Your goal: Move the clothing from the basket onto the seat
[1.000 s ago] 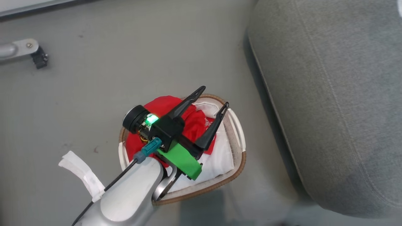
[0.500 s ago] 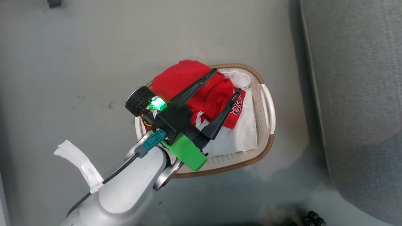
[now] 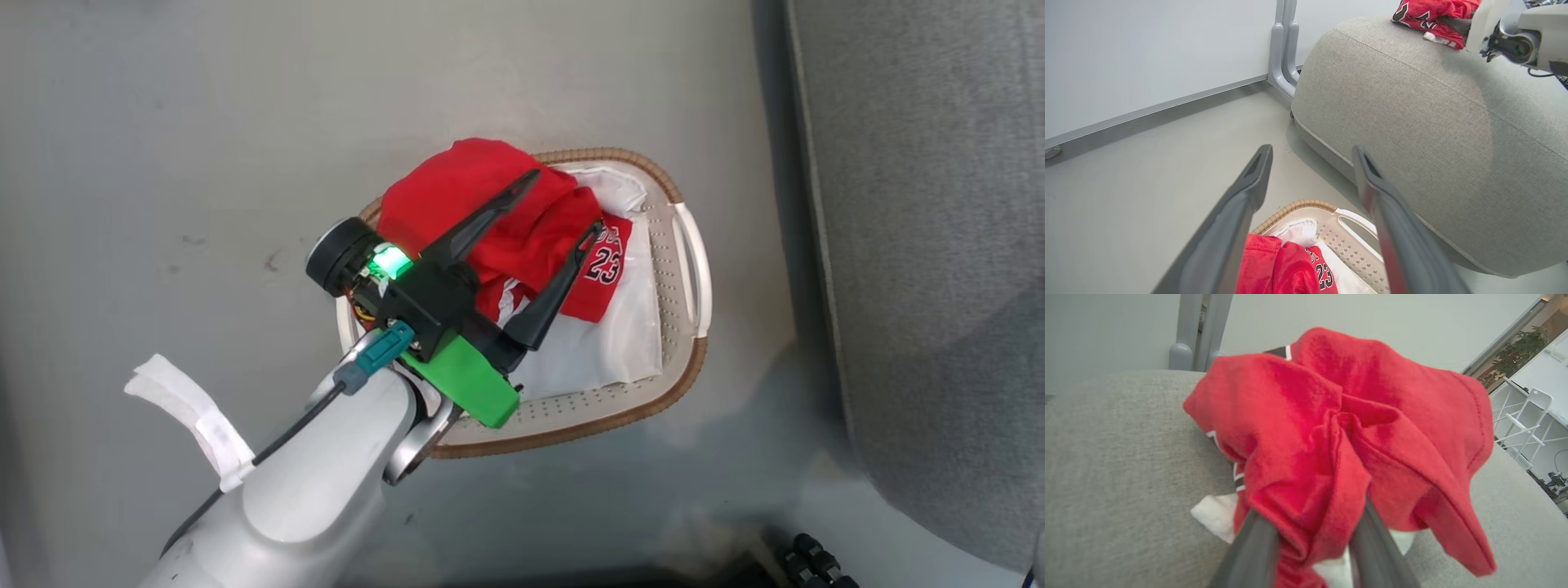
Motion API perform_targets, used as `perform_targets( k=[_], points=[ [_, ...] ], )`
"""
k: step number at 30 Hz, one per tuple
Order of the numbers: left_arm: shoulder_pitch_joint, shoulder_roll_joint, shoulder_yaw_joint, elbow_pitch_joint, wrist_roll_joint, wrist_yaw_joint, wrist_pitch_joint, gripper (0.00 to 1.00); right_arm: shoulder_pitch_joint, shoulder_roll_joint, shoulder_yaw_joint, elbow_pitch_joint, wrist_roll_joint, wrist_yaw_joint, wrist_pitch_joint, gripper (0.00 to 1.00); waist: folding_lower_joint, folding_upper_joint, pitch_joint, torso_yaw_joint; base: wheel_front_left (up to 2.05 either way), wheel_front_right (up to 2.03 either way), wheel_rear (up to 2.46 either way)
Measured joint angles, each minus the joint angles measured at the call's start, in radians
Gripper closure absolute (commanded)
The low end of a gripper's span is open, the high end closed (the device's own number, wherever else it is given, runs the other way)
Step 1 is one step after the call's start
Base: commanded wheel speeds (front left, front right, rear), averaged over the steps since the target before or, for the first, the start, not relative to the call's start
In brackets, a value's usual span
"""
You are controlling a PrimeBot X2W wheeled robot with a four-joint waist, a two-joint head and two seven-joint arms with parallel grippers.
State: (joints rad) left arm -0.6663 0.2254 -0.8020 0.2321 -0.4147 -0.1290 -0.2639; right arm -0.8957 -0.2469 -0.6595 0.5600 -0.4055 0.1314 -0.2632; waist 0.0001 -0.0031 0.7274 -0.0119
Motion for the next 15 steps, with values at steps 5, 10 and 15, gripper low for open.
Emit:
perform_targets(
  k=[5, 10, 15],
  points=[
    [0.002, -0.002, 0.02, 0.026, -0.022, 0.0, 0.0, 0.0, 0.067, 0.022, 0.059, -0.061, 0.034, 0.0, 0.0, 0.0, 0.0, 0.0, -0.049, -0.02, 0.0, 0.0, 0.0],
    [0.034, -0.02, 0.074, 0.048, -0.031, 0.0, 0.0, 0.0, 0.123, 0.028, 0.113, -0.083, 0.054, 0.0, 0.0, 0.0, 0.0, 0.0, -0.119, -0.032, 0.0, 0.0, 0.0],
    [0.08, -0.04, 0.136, 0.067, -0.032, 0.0, 0.0, 0.0, 0.149, 0.025, 0.158, -0.077, 0.078, 0.0, 0.0, 0.0, -0.0001, 0.0, -0.199, -0.032, 0.0, 0.0, 0.0]
  ],
)
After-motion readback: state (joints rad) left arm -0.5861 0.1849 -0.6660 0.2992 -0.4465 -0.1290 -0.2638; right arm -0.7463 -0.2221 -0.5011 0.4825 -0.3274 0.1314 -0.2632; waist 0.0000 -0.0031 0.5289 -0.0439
